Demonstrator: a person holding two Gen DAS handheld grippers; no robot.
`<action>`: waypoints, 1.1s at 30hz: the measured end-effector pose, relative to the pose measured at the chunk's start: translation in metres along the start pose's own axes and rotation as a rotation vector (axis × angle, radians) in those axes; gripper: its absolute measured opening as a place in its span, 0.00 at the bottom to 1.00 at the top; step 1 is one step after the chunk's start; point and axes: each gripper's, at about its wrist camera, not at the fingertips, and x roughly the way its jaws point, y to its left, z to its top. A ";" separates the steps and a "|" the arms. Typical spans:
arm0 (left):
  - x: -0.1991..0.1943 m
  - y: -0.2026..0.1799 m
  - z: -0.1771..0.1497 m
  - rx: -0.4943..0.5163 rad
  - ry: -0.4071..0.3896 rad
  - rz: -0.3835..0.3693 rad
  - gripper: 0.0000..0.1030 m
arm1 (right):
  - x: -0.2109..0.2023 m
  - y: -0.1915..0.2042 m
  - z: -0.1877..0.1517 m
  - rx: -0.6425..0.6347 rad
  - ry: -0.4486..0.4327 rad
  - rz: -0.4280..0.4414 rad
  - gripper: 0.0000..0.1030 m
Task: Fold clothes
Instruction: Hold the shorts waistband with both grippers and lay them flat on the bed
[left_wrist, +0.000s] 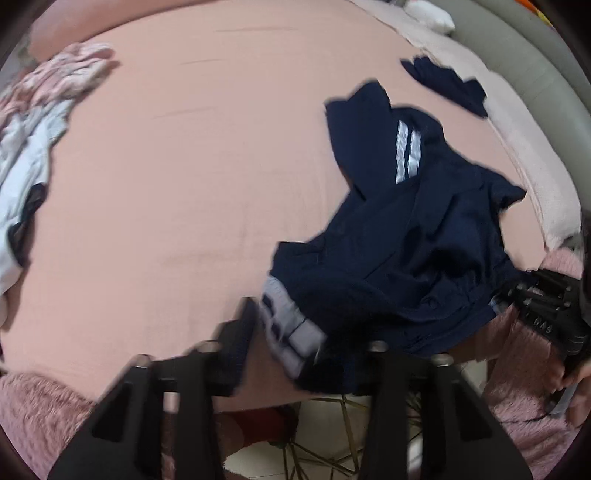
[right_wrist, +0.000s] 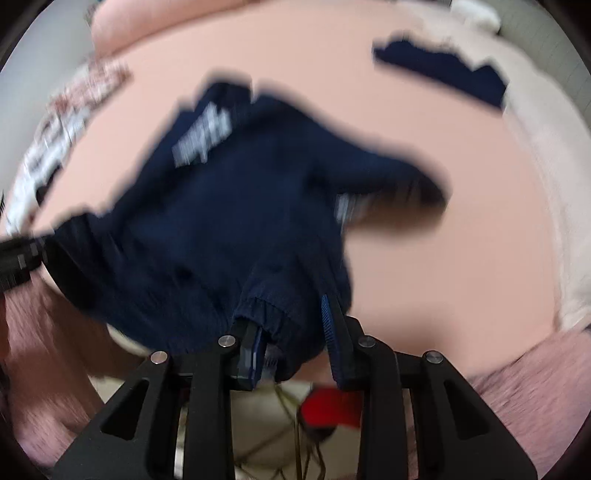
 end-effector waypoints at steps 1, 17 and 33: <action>-0.002 0.000 0.003 0.008 -0.010 0.004 0.15 | -0.009 -0.002 0.009 -0.004 -0.025 -0.007 0.19; -0.271 -0.007 0.132 0.070 -0.612 -0.005 0.07 | -0.259 -0.040 0.151 0.039 -0.630 0.055 0.07; -0.162 -0.029 0.151 0.021 -0.360 0.013 0.07 | -0.160 -0.027 0.166 0.010 -0.327 -0.005 0.08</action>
